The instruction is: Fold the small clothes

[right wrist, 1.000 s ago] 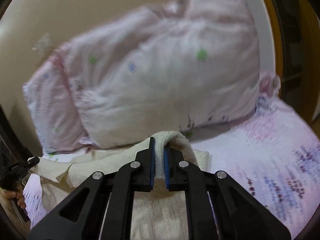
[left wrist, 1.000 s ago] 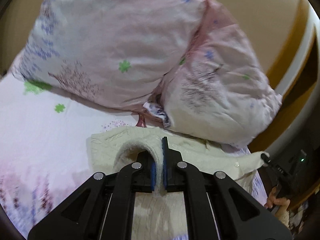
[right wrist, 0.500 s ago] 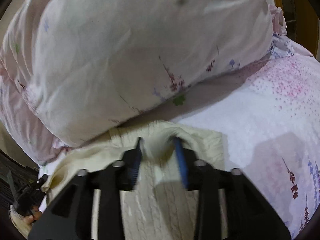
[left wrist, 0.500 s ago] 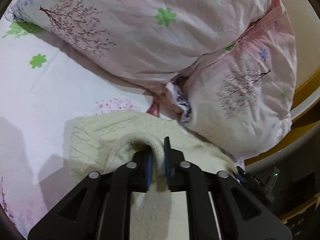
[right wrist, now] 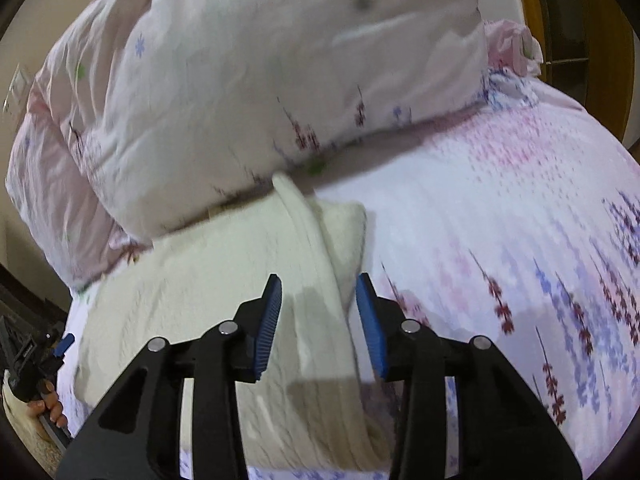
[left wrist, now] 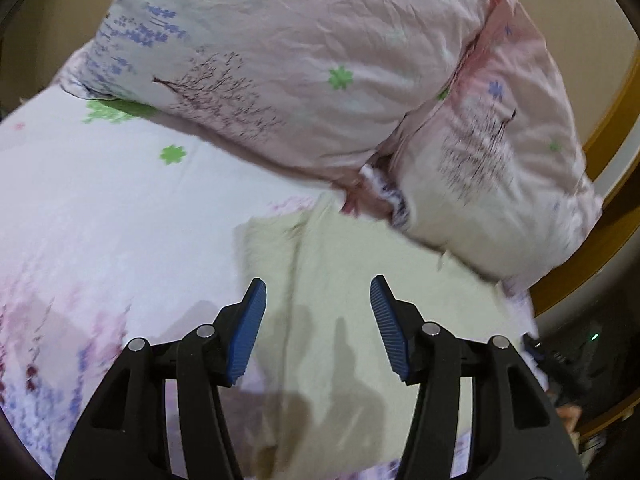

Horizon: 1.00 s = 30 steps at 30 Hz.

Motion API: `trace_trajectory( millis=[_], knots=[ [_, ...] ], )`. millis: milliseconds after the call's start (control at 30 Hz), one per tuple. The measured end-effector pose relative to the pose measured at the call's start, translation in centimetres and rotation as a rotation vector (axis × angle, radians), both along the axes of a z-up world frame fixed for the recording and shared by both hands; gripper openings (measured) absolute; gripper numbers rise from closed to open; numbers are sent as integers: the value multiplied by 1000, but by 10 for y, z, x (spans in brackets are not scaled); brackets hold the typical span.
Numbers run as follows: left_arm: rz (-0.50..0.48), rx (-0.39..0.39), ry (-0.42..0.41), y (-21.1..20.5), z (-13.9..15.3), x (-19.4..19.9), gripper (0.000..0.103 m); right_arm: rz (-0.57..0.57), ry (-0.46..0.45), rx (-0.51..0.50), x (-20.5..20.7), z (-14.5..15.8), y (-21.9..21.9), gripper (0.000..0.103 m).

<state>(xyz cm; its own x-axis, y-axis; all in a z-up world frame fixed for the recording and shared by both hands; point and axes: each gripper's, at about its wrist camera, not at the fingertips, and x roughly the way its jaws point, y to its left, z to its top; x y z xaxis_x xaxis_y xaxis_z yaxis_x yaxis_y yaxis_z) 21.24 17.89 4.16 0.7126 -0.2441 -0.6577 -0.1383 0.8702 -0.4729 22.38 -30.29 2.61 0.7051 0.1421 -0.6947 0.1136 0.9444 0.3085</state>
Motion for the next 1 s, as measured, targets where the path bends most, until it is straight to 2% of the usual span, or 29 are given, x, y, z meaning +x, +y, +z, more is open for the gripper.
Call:
trace_trajectory(
  millis=[67, 133, 167, 200, 233, 267, 367, 533, 800, 1000],
  knots=[
    [-4, 29, 20, -4, -5, -5, 53, 3, 18, 1, -1, -6, 1, 37],
    [-5, 51, 33, -5, -10, -8, 48, 8, 27, 5, -2, -9, 2, 30],
    [-8, 63, 43, -7, -12, -8, 45, 17, 31, 5, -3, -11, 3, 21],
    [-14, 69, 50, -9, -14, -9, 38, 23, 30, 5, -3, -12, 4, 13],
    [-23, 73, 58, -11, -16, -9, 35, 28, 25, 0, -5, -11, 5, 12],
    [-29, 76, 64, -12, -18, -9, 27, 28, 11, -15, -7, -10, 7, 6],
    [-51, 88, 78, -16, -21, -10, 6, 28, -26, -38, -14, -1, 11, 5],
    [-82, 79, 73, -17, -18, -18, 4, 15, -57, -40, -25, 11, 8, 4],
    [-88, 57, 85, -5, -22, -37, 4, -16, -20, -40, -38, 4, 2, 4],
    [-93, 78, 103, -9, -32, -30, 4, -46, 61, -133, -31, -13, 9, 5]
  ],
)
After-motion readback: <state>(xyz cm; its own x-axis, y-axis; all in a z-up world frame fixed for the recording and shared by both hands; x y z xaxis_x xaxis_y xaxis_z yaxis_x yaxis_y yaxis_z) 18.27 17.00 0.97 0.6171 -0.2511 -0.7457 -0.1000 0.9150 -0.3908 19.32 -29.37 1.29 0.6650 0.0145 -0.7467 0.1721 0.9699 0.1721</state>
